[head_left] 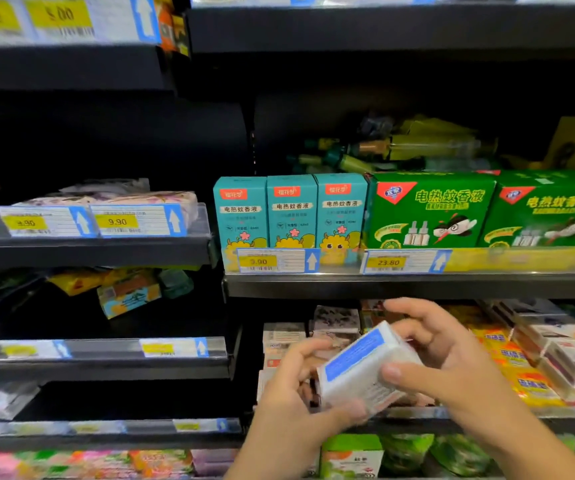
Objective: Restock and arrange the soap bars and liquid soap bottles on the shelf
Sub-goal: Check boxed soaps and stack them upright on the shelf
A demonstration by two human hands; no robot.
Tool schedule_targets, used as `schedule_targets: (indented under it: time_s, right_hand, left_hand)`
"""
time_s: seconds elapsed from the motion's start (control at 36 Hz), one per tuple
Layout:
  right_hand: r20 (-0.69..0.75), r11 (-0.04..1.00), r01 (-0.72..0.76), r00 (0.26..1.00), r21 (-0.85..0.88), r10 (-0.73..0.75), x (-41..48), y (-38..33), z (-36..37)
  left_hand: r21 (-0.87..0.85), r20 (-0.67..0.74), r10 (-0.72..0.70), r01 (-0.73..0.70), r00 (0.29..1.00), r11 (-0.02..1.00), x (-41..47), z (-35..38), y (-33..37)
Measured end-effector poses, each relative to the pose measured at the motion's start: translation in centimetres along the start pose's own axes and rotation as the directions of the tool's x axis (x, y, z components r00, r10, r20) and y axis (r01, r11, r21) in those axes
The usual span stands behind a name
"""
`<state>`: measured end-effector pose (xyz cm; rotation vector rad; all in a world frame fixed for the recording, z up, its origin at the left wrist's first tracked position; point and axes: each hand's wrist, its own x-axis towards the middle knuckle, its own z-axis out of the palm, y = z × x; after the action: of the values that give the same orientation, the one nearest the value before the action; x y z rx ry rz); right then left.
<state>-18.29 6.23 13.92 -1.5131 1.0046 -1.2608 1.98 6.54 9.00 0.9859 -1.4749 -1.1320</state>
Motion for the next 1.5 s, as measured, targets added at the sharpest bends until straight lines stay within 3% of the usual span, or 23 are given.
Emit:
schedule_targets:
  time_s: [0.08,0.17,0.25,0.36,0.47,0.56,0.64,0.75,0.81,0.86,0.94,1.08,1.19,1.28,1.33,1.39,1.44,1.5]
  right_hand:
    - [0.027,0.996,-0.025,0.999,-0.086,0.028,-0.5,0.2,1.9]
    - [0.007,0.992,-0.031,0.999,-0.12,0.032,-0.6,0.2,2.2]
    - [-0.045,0.997,-0.049,0.998,-0.058,0.046,-0.6,0.1,1.7]
    - [-0.036,0.984,-0.175,0.984,-0.021,0.174,-0.9,1.1,2.1]
    - [-0.027,0.91,-0.403,0.915,-0.095,0.403,-1.2,3.0,2.2]
    - [-0.023,0.793,-0.594,0.802,-0.138,0.597,-1.9,5.0,2.0]
    - [-0.036,0.779,-0.596,0.798,-0.194,0.602,-2.3,6.2,1.8]
    - [0.002,0.848,-0.463,0.878,-0.258,0.479,-1.7,6.0,0.7]
    - [0.054,0.903,-0.331,0.932,-0.274,0.358,-1.1,5.3,0.3]
    - [0.093,0.93,-0.221,0.962,-0.294,0.258,-0.4,4.8,0.0]
    - [0.166,0.932,-0.143,0.964,-0.333,0.207,0.9,4.6,-0.6]
    - [0.305,0.904,-0.164,0.905,-0.394,0.297,3.7,5.7,-1.4]
    - [0.29,0.89,-0.231,0.887,-0.393,0.359,5.5,7.3,-1.4]
    - [0.233,0.827,-0.145,0.92,-0.543,0.314,6.8,8.2,-1.3]
    - [0.206,0.815,-0.114,0.939,-0.568,0.275,7.8,8.7,-0.9]
    - [0.188,0.812,-0.11,0.947,-0.574,0.261,9.1,9.7,-0.4]
    - [0.183,0.764,-0.098,0.944,-0.637,0.273,10.6,10.2,0.4]
    - [0.169,0.665,-0.098,0.931,-0.74,0.325,12.2,10.4,1.6]
  left_hand:
    - [0.05,0.055,0.029,-0.032,0.998,0.998,-0.6,-0.3,-0.5]
    - [-0.015,-0.023,0.054,-0.054,0.998,0.998,-0.7,-1.3,-0.7]
    - [-0.193,-0.089,-0.023,0.005,0.996,0.981,-0.4,-2.3,-0.7]
    - [-0.262,0.013,-0.178,0.176,0.984,0.949,0.3,-2.7,0.0]
    - [-0.18,0.195,-0.443,0.476,0.875,0.861,0.0,-2.4,-1.0]
    - [-0.129,0.239,-0.583,0.62,0.777,0.774,-0.3,-2.2,-2.8]
    - [-0.086,0.248,-0.641,0.676,0.726,0.732,-0.2,-2.2,-3.4]
    - [0.06,0.202,-0.484,0.483,0.851,0.874,0.9,-2.6,-3.3]
    - [0.156,0.152,-0.304,0.281,0.94,0.947,1.6,-2.7,-2.9]
    - [0.329,0.145,-0.038,-0.012,0.989,0.944,2.2,-3.1,-2.8]
    - [0.482,0.269,0.299,-0.397,0.915,0.781,3.1,-3.9,-3.6]
    - [0.492,0.273,0.505,-0.57,0.819,0.658,3.4,-3.8,-5.7]
    - [0.499,0.12,0.465,-0.458,0.877,0.735,3.8,-3.3,-8.1]
    - [0.604,-0.056,0.257,-0.172,0.965,0.778,5.1,-2.9,-10.1]
    - [0.767,-0.178,-0.029,0.157,0.984,0.622,6.5,-2.7,-10.8]
    - [0.851,-0.276,-0.244,0.354,0.93,0.387,7.4,-2.4,-11.7]
    - [0.883,-0.292,-0.351,0.391,0.89,0.258,7.5,-2.1,-12.7]
    - [0.9,-0.264,-0.418,0.378,0.869,0.217,7.3,-2.1,-13.6]
